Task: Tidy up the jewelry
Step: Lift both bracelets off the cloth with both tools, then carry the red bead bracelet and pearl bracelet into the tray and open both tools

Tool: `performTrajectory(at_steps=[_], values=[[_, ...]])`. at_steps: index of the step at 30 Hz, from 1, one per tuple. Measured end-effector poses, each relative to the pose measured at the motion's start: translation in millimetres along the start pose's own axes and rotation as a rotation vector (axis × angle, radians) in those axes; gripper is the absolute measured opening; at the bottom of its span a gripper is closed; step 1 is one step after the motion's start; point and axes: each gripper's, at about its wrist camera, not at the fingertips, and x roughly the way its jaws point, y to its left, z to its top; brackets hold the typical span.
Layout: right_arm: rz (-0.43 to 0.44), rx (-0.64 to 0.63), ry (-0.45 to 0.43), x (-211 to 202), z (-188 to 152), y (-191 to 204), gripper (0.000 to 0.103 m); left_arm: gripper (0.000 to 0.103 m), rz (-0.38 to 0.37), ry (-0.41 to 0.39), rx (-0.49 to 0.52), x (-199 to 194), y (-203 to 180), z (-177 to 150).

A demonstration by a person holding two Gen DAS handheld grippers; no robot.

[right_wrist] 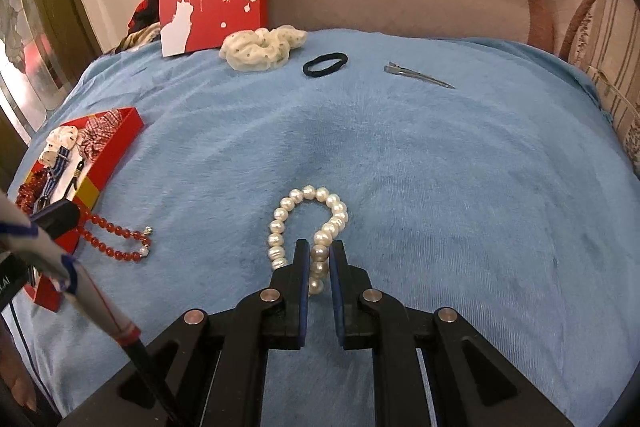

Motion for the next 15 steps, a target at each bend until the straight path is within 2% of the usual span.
performTrajectory(at_steps=[6, 15], values=[[-0.016, 0.0, -0.034, -16, -6, 12, 0.011, 0.007, -0.001, -0.039, -0.026, -21, 12, 0], [0.014, 0.066, -0.015, -39, -18, 20, 0.011, 0.007, -0.029, -0.118, -0.097, -59, 41, 4]])
